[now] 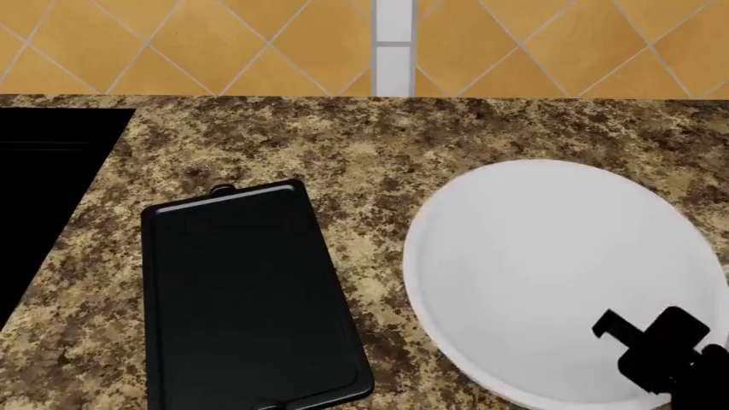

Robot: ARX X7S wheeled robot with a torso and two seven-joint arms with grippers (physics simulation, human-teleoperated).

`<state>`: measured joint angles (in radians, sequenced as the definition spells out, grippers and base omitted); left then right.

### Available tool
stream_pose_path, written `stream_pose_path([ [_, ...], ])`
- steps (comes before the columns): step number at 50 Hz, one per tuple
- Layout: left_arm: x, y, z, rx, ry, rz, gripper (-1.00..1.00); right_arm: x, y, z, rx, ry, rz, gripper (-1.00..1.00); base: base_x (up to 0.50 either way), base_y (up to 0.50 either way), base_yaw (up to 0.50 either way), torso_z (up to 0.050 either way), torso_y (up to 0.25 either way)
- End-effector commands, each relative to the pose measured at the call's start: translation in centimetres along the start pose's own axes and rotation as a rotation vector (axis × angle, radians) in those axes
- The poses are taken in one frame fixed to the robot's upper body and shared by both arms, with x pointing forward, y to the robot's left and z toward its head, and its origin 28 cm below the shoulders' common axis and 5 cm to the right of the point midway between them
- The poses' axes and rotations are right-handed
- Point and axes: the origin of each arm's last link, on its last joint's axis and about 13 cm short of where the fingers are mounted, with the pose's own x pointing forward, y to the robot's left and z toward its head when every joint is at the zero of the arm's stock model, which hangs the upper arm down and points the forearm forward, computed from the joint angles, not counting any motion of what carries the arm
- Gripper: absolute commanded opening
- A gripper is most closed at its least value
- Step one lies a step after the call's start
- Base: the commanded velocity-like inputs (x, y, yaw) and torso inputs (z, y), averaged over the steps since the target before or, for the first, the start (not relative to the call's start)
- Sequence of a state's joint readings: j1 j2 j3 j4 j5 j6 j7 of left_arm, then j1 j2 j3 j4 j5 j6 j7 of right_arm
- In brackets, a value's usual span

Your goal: Move the fresh-baked cupcake off the tray onto the counter, and place the bowl used for mixing into the sink.

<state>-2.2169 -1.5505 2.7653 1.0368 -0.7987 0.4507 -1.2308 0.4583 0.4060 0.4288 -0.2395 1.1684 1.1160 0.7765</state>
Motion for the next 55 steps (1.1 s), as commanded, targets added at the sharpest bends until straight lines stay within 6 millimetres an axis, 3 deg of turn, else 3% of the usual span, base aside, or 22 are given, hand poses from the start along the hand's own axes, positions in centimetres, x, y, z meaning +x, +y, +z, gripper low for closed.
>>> stream_pose_path([
  [1, -0.1, 0.1, 0.0, -0.009, 0.004, 0.001, 1.00, 1.3, 0.2, -1.8, -0.025, 0.077, 0.014, -1.00, 0.00, 0.00, 0.00, 0.000, 0.000],
  [5, -0.2, 0.1, 0.0, -0.013, -0.001, 0.010, 1.00, 1.1, 0.3, -1.6, -0.033, 0.063, 0.011, -1.00, 0.00, 0.00, 0.00, 0.000, 0.000],
  [9, -0.2, 0.1, -0.1, -0.012, 0.002, 0.008, 1.00, -1.4, 0.9, 0.7, -0.043, -0.055, 0.047, -1.00, 0.00, 0.00, 0.00, 0.000, 0.000],
  [11, -0.2, 0.1, 0.0, -0.013, 0.000, 0.007, 1.00, -3.8, 1.4, 2.4, -0.051, -0.166, 0.128, -1.00, 0.00, 0.00, 0.00, 0.000, 0.000],
  [17, -0.2, 0.1, 0.0, -0.012, 0.001, 0.005, 1.00, -8.6, 2.3, 5.0, -0.097, -0.381, 0.209, -1.00, 0.00, 0.00, 0.00, 0.000, 0.000],
  [29, -0.3, 0.0, 0.0, -0.013, -0.002, 0.008, 1.00, -13.1, 2.7, 6.9, -0.085, -0.543, 0.283, -1.00, 0.00, 0.00, 0.00, 0.000, 0.000],
  [39, -0.4, 0.0, 0.0, -0.016, -0.002, 0.007, 1.00, -13.7, 3.1, 6.7, -0.122, -0.556, 0.299, -1.00, 0.00, 0.00, 0.00, 0.000, 0.000],
  [55, -0.5, 0.0, -0.1, -0.017, -0.003, 0.006, 1.00, -15.9, 2.9, 7.3, -0.117, -0.634, 0.299, -1.00, 0.08, 0.34, 0.00, 0.000, 0.000],
])
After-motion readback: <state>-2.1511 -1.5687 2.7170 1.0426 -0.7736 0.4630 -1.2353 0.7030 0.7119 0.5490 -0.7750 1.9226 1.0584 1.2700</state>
